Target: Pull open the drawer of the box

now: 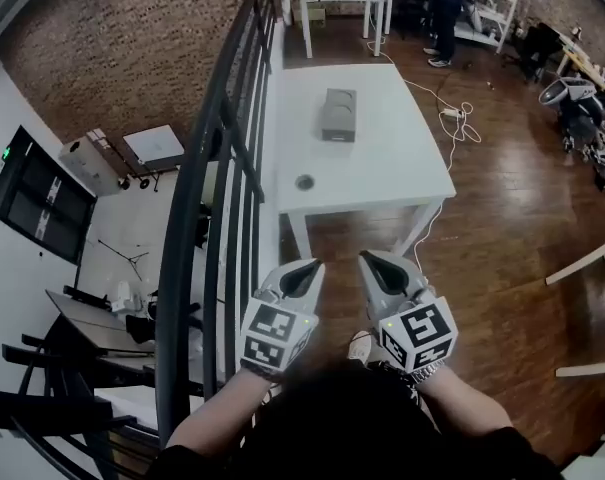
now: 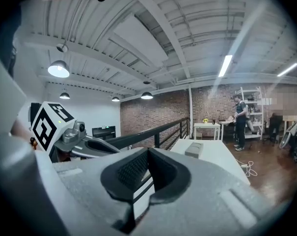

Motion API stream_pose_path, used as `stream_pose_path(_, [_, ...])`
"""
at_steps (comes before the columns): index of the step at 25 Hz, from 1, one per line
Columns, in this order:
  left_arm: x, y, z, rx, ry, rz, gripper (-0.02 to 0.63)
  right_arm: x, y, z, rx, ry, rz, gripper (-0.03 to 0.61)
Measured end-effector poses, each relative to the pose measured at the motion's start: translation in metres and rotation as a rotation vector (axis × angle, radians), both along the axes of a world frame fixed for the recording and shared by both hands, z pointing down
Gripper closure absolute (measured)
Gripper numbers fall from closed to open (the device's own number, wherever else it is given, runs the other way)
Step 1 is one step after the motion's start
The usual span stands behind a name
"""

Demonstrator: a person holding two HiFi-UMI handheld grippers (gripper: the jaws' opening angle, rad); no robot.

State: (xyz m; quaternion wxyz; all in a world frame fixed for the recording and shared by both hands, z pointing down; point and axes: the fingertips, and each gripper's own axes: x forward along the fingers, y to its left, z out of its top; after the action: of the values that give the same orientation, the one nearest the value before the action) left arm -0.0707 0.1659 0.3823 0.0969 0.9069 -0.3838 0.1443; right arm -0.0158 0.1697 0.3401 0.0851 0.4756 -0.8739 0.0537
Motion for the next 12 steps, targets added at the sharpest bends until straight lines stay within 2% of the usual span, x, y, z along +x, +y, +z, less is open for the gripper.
stream_pose_path(12, [0.045, -0.055, 0.013, -0.019, -0.045, -0.04, 0.597, 0.048, -0.055, 0.011, -0.021, -0.03, -0.036, 0.586])
